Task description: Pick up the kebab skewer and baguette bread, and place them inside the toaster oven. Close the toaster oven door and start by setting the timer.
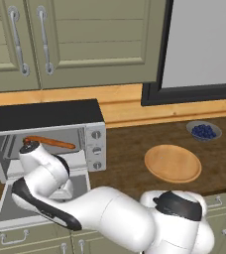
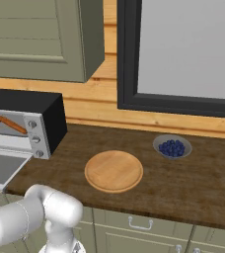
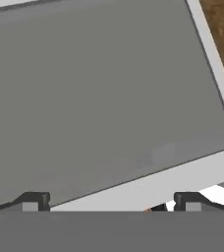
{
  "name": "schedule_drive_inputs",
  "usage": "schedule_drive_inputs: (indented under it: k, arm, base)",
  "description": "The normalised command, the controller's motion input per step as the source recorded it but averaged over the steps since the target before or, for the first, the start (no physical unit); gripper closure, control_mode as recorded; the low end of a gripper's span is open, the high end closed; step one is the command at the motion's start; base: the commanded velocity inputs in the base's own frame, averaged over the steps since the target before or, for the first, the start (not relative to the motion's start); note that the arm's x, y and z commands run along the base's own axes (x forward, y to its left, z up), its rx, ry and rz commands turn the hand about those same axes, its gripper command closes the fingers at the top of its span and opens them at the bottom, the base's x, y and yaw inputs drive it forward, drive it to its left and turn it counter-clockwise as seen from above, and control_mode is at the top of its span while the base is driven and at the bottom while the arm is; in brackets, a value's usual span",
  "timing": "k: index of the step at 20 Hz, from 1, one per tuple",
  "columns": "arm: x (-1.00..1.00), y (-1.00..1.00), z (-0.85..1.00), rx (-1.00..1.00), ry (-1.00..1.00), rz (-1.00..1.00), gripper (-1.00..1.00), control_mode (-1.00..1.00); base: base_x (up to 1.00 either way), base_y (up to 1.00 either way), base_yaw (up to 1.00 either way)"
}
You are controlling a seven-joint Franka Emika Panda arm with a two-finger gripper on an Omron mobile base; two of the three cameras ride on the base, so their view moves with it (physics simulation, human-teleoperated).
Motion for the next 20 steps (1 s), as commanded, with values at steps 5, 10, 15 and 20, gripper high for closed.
schedule_drive_inputs:
  k: [5,10,15,20]
  arm:
    - [-0.48,-0.04,-0.51,0.01,0.25,0.39,-1.0,-1.0]
    - [-0.16,0.0,-0.66,0.05,0.19,0.16,-1.0,-1.0]
    - [-0.01,0.02,-0.65,0.03,0.02,0.0,-1.0,-1.0]
    - [0.17,0.01,-0.4,0.0,-0.11,0.0,-1.0,-1.0]
  base:
    - [0.0,0.0,0.0]
    - [0.0,0.0,0.0]
    - [0.0,0.0,0.0]
    - [0.0,0.0,0.0]
